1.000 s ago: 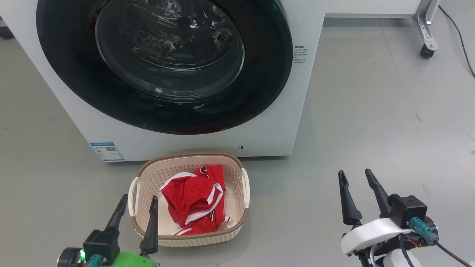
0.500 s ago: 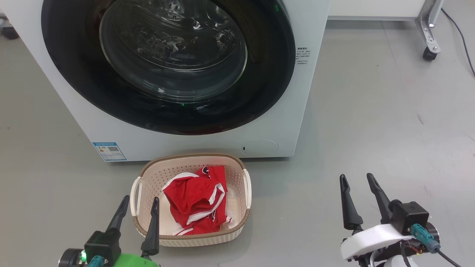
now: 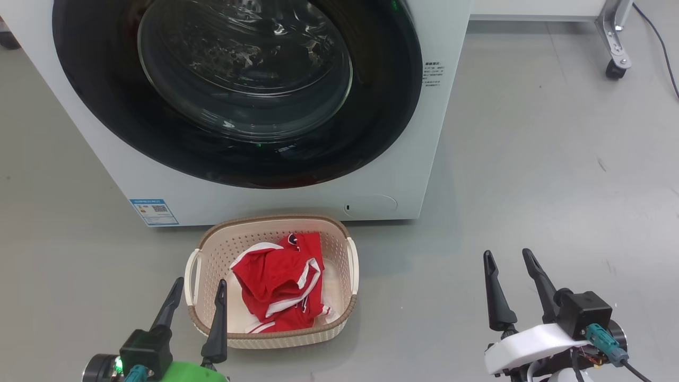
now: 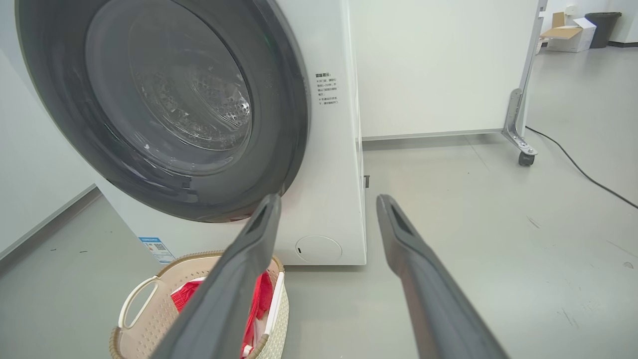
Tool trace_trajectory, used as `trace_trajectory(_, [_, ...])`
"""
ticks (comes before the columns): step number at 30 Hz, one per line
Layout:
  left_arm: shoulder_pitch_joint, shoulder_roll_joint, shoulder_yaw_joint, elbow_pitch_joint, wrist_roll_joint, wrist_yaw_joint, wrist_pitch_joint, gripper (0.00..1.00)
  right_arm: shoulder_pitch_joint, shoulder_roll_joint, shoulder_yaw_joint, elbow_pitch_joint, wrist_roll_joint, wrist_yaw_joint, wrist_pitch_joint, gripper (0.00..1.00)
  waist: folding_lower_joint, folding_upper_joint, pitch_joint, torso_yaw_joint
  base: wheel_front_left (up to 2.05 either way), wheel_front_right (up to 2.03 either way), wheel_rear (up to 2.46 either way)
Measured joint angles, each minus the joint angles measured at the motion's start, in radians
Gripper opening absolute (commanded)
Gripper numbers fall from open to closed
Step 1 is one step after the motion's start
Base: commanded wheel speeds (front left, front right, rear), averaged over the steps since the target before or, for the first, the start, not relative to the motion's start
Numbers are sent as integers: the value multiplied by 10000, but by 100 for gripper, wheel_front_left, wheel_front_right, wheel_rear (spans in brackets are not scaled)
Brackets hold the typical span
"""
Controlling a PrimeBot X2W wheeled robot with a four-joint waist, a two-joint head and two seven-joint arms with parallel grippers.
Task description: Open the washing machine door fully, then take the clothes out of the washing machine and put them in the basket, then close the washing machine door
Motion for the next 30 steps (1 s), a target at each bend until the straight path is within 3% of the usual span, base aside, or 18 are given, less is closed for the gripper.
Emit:
trace_trajectory(9, [-1,0,-27,-15,2,0,0,100,29,0,17,-84,0,-48,0,100,0,0,58,-45,0,0,0])
trace_trajectory(10, [-1,0,-33,-15,2,0,0,0,30,0,17,-96,0,-63,0,0,0,0,64,-48,0,0,0])
trace_trajectory(19, [190,-100,-82,518,-228,-8,46,0,320,65,54,357,265,-67,13,0,0,0,61,-63,0,0,0])
trace_trajectory(30, [200,-100,-10,345,-1935,-98,236,0,448,65,-113,148,1898,15,182,0,0,0,-30,-128,0,0,0])
